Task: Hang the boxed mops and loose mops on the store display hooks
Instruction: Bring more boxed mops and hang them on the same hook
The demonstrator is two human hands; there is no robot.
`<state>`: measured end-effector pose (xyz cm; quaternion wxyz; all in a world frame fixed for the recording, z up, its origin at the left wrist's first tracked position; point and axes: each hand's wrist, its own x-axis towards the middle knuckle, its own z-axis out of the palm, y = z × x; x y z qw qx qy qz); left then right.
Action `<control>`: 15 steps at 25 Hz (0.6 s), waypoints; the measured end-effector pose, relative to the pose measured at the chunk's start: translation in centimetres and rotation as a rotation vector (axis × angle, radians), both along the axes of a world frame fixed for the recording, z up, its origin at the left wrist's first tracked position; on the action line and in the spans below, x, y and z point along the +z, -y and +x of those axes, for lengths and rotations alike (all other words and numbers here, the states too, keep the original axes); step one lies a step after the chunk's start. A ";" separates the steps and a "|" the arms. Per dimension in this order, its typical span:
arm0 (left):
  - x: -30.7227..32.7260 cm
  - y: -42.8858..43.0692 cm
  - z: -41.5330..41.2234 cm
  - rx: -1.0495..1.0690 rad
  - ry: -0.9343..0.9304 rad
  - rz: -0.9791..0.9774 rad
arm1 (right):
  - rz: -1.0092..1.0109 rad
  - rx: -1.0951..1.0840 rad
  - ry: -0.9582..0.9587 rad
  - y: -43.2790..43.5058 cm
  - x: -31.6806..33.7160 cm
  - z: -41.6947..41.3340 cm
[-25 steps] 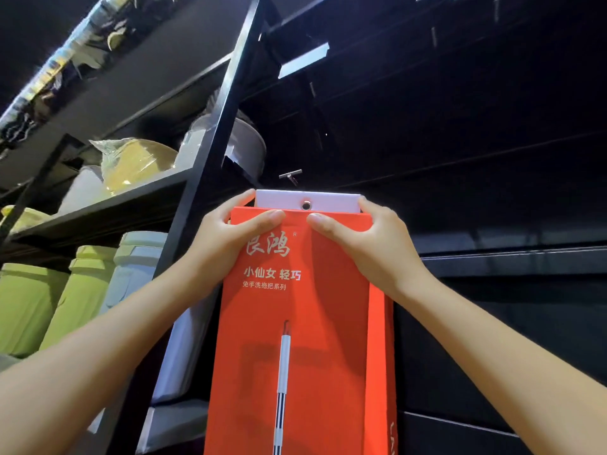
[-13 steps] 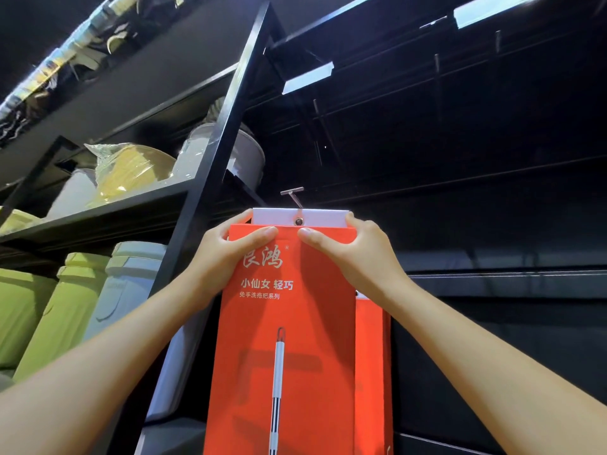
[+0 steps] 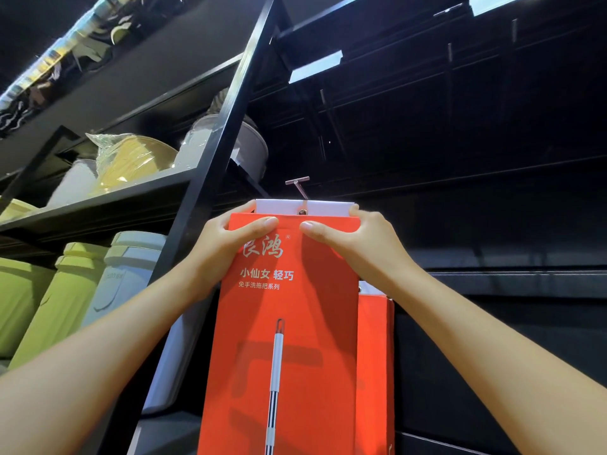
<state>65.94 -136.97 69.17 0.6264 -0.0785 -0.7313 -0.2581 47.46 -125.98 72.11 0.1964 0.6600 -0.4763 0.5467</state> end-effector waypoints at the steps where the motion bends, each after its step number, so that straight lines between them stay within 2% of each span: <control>1: 0.0 0.0 0.0 0.007 0.017 -0.015 | 0.001 0.004 -0.008 0.0 0.0 -0.1; 8: 0.3 0.4 -0.2 0.043 0.002 -0.092 | -0.270 0.093 0.020 0.7 -1.7 -0.3; 15: 1.5 0.8 0.4 0.077 0.011 -0.117 | -0.184 0.021 -0.036 1.7 -0.3 -0.6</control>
